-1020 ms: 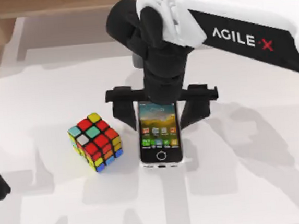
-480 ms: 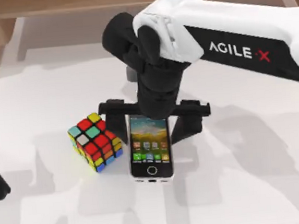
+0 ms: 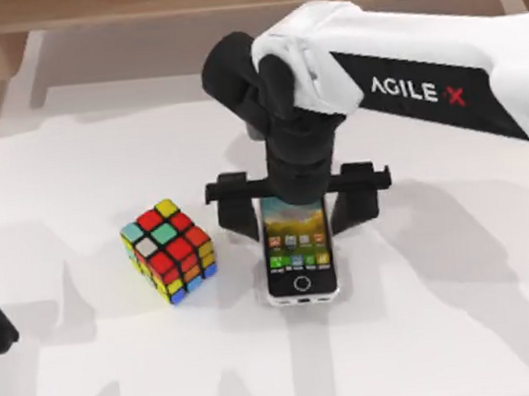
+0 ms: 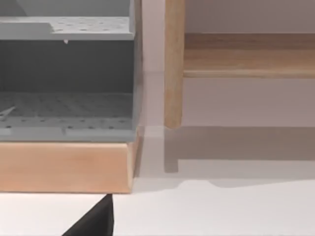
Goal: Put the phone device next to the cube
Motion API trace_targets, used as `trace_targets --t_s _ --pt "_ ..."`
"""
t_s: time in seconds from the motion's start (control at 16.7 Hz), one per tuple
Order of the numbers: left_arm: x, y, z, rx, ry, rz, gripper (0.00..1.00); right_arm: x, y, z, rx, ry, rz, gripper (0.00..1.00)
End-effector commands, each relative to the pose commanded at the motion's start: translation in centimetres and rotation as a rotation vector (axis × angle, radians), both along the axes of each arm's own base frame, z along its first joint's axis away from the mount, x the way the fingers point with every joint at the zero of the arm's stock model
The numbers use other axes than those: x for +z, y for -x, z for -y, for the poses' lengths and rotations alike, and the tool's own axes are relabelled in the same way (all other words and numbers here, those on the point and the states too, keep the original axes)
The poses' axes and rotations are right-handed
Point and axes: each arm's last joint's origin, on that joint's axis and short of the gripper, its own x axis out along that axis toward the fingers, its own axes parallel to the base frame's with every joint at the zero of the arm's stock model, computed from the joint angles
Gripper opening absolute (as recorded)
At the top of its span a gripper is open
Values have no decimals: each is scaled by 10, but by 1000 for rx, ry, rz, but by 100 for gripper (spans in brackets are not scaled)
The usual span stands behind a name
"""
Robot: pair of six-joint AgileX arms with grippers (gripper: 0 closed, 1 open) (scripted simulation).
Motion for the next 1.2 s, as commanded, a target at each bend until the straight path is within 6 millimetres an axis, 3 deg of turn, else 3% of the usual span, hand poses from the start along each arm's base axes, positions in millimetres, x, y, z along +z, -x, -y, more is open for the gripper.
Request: trace_targets --t_s 0.12,0.36,1.14,1.2 --pt "0 0 0 0 0 0 100 -9 -1 2 2 24 -11 0" --pt "0 0 0 0 0 0 100 -9 -1 2 2 24 -11 0" --pt "0 0 0 0 0 0 100 -9 -1 2 2 24 -11 98" --pt "0 0 0 0 0 0 100 -9 -1 2 2 24 -11 100"
